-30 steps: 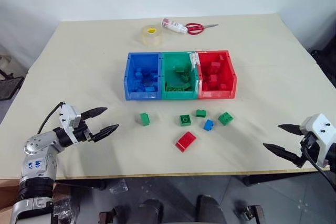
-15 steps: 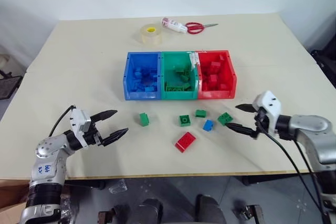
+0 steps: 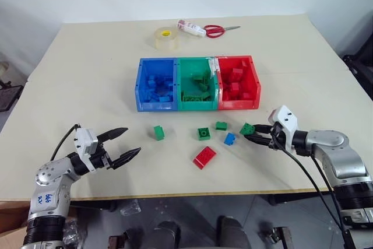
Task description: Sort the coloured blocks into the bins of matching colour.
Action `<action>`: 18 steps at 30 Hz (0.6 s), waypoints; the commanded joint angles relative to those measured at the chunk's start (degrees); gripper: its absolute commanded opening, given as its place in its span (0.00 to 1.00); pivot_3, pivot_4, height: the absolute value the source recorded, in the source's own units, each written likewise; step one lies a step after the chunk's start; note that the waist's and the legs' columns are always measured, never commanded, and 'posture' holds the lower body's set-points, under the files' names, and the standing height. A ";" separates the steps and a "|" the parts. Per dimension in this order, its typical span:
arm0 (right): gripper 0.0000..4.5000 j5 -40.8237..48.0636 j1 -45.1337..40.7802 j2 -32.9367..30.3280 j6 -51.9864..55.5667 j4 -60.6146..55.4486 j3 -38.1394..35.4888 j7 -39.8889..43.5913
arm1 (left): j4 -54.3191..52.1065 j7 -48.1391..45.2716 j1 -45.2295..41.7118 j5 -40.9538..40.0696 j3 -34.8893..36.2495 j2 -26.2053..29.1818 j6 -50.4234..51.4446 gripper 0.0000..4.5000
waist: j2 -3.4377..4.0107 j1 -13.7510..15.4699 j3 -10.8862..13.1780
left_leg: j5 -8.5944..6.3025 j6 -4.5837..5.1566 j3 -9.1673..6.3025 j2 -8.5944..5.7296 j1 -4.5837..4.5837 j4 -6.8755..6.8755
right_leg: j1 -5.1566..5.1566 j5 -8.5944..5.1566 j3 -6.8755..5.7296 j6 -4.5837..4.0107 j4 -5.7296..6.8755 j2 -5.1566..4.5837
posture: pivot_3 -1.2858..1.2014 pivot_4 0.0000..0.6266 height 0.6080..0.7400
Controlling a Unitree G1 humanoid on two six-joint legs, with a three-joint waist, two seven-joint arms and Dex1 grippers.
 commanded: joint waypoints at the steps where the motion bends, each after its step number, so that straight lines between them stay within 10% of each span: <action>1: 0.32 3.04 -2.78 0.11 2.28 -6.36 -3.21 -1.54 | -0.11 -0.55 -1.05 -1.03 0.59 0.04 -0.97 1.00 | 0.00 -0.01 0.00 | 0.00 0.00 0.04 0.01 0.00 0.00 | -0.02 0.00 0.03 0.00 0.01 0.00 | 0.52 0.24 1.00; 16: 0.32 -6.92 -29.94 19.20 -8.43 16.23 7.36 -10.59 | 1.46 -0.35 -3.38 -0.04 -1.65 -2.49 -2.85 1.00 | -0.02 -1.85 0.00 | -0.01 0.00 0.42 0.09 -0.03 -0.13 | -0.52 0.14 0.33 -0.23 0.45 0.08 | 0.52 0.24 1.00; 18: 0.52 -8.42 -32.66 21.27 -11.27 21.26 7.33 -12.07 | 1.39 -0.33 -3.29 -0.03 -1.84 -2.71 -3.09 1.00 | -0.02 -2.26 -0.01 | -0.01 0.00 0.40 0.09 -0.02 -0.13 | -0.54 0.16 0.32 -0.26 0.53 0.09 | 0.52 0.24 1.00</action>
